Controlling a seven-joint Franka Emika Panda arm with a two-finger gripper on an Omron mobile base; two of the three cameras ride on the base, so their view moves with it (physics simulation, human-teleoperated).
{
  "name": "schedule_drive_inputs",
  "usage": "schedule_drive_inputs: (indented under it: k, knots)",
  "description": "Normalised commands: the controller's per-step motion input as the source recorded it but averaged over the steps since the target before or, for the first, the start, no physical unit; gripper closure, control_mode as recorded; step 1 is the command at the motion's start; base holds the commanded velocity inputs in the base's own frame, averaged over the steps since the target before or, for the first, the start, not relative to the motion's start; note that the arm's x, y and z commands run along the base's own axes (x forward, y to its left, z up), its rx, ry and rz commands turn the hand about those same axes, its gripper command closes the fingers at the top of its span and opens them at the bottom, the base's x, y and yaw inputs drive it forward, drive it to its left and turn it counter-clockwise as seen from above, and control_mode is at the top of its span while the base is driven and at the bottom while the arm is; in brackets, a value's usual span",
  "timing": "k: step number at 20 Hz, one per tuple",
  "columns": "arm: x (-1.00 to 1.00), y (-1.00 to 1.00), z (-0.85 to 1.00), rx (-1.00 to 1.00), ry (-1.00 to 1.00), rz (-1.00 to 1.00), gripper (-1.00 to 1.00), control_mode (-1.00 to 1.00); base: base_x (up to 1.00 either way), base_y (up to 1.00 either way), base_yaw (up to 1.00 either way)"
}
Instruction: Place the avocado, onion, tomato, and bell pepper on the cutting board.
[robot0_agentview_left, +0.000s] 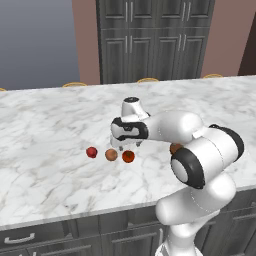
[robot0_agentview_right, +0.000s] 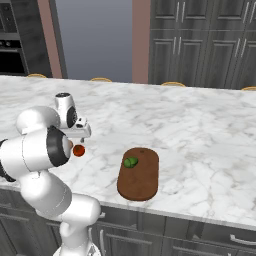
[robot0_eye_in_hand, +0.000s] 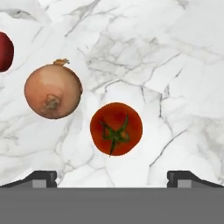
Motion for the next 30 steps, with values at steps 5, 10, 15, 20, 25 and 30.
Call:
schedule_drive_inputs:
  k: [5,10,15,20,25,30]
  knots:
    - [0.23,0.00,-0.24,0.00,0.03,0.01,-1.00,-1.00,0.00,0.00,0.00]
    - [0.19,0.00,-0.31,0.00,0.06,0.00,-1.00,-1.00,0.00,0.00,0.00]
    - [0.11,0.02,-0.34,0.00,0.08,0.00,-1.00,-1.00,0.00,0.00,0.00]
    - [0.05,0.00,-0.31,0.00,0.07,0.00,-1.00,-1.00,0.00,0.00,0.00]
    - [0.08,0.04,-0.33,0.00,0.07,0.00,1.00,-1.00,0.00,0.00,0.00]
    - [-0.08,-0.01,-0.01,0.00,0.02,0.00,1.00,-1.00,0.00,0.00,0.00]
